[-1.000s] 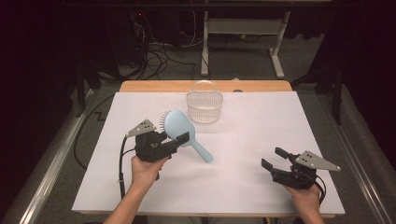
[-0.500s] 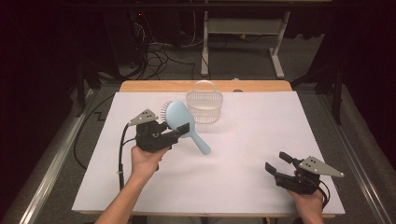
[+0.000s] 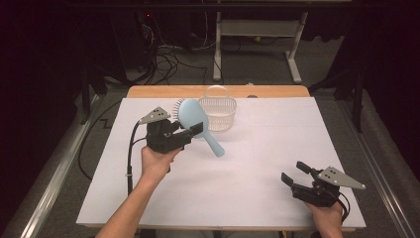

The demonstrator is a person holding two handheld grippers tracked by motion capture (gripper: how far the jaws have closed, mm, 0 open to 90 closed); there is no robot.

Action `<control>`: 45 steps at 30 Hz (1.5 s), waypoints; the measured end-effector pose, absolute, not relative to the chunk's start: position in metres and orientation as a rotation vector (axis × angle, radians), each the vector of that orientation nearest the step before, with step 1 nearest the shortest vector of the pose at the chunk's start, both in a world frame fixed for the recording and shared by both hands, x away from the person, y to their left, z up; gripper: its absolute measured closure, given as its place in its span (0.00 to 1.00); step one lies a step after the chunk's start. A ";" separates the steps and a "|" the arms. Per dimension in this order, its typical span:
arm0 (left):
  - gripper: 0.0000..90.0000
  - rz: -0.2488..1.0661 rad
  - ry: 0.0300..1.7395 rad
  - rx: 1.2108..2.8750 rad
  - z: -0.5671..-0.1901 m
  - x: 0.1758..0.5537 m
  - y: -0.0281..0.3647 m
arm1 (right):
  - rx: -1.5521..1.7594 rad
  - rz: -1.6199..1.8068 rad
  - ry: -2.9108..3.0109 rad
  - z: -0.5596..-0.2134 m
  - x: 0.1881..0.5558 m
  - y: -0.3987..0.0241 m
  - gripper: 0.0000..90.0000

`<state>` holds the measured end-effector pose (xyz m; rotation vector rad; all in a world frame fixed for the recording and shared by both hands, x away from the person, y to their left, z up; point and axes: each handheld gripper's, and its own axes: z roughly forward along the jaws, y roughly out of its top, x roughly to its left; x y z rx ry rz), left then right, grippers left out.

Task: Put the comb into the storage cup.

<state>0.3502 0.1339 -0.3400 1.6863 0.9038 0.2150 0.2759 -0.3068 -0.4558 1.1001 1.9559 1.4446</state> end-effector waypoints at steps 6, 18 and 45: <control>0.58 0.217 0.924 1.685 -0.341 0.358 0.135 | 1.103 1.442 1.955 -0.456 0.276 -0.306 0.29; 0.58 0.228 0.929 1.689 -0.334 0.371 0.128 | 1.119 1.446 1.950 -0.457 0.277 -0.308 0.29; 0.57 0.259 0.935 1.692 -0.311 0.396 0.118 | 1.117 1.455 1.947 -0.457 0.276 -0.308 0.30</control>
